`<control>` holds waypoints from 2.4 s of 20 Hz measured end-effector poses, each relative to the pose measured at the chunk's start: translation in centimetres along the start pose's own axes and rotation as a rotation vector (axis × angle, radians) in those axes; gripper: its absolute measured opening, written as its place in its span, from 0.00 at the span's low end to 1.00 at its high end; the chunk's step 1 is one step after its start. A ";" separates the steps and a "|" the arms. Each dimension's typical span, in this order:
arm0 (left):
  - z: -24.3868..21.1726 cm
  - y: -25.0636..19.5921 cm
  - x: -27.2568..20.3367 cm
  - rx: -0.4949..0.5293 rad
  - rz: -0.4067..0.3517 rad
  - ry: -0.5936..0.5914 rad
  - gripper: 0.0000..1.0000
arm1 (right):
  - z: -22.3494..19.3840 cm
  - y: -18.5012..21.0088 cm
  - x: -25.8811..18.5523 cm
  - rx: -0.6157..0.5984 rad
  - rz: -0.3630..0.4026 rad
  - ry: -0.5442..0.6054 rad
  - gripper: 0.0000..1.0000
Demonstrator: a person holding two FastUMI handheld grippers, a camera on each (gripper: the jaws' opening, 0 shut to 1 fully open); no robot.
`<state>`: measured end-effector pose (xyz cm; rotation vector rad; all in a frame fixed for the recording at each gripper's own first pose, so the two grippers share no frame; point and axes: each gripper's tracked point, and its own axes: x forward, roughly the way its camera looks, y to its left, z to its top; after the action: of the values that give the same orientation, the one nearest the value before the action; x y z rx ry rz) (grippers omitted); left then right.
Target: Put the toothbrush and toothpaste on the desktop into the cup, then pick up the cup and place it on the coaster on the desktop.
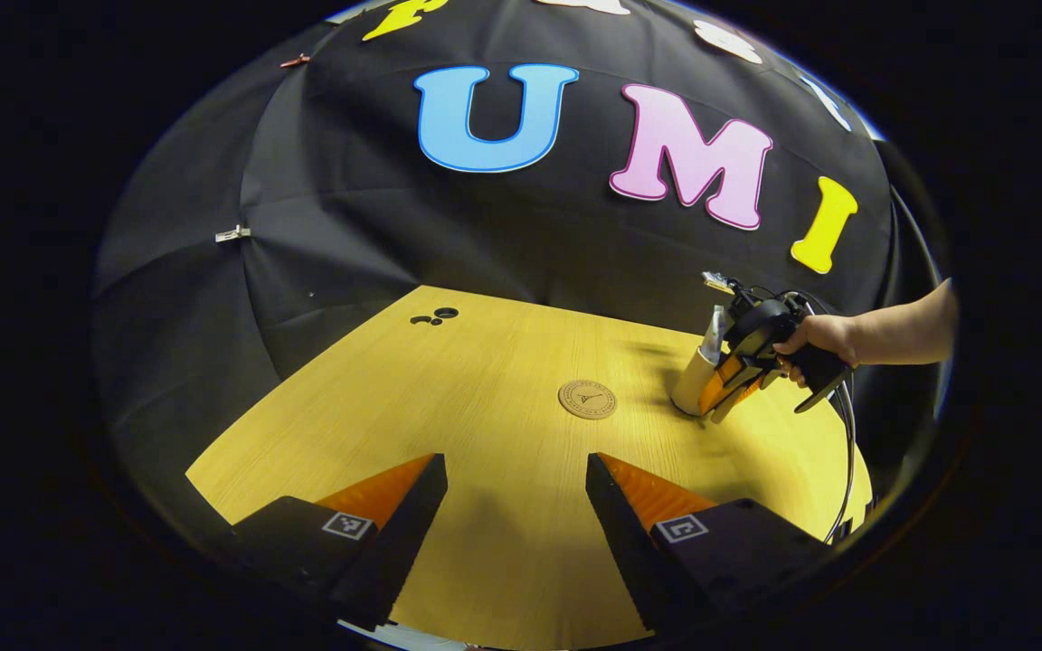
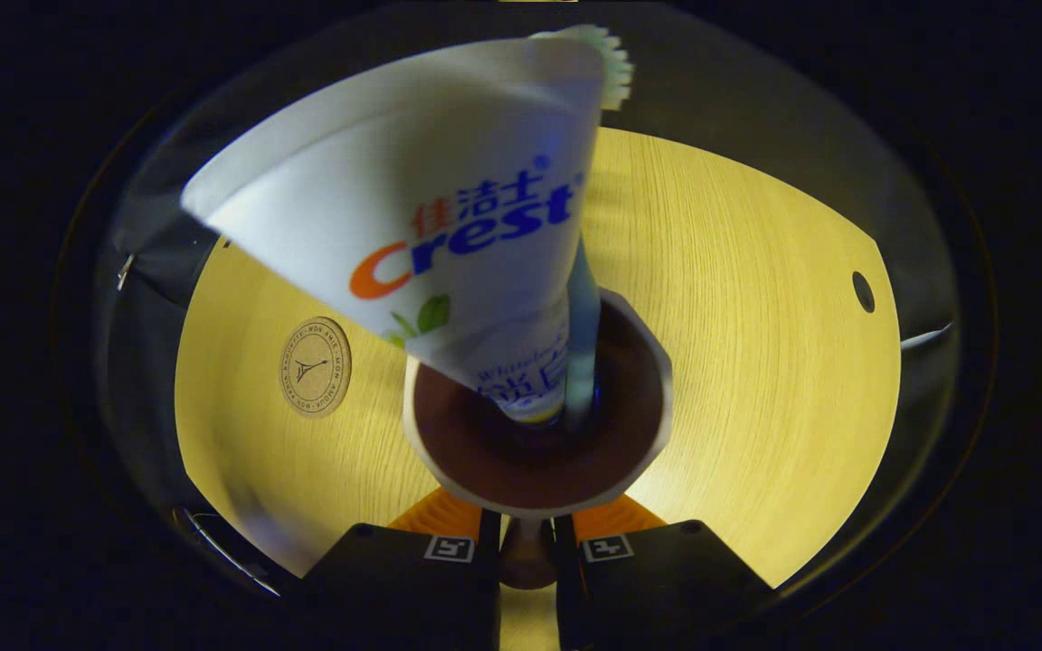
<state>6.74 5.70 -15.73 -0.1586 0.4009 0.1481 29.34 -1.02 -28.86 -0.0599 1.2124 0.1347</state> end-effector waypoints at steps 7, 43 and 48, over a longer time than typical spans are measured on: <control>-1.0 0.8 -0.7 -0.019 0.003 0.016 0.98 | 1.8 2.4 -1.3 -0.061 0.004 -0.077 0.28; -5.8 8.3 -5.7 -0.130 0.141 0.061 0.98 | 1.0 18.3 1.6 -0.287 0.037 0.028 0.32; -4.5 7.2 -6.1 -0.102 0.105 0.043 0.98 | 1.5 17.5 -2.5 -0.204 0.075 -0.033 0.90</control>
<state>-1.79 11.19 -18.27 -0.2421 0.4449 0.2693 27.49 16.28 -25.57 -0.1898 1.1653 0.3233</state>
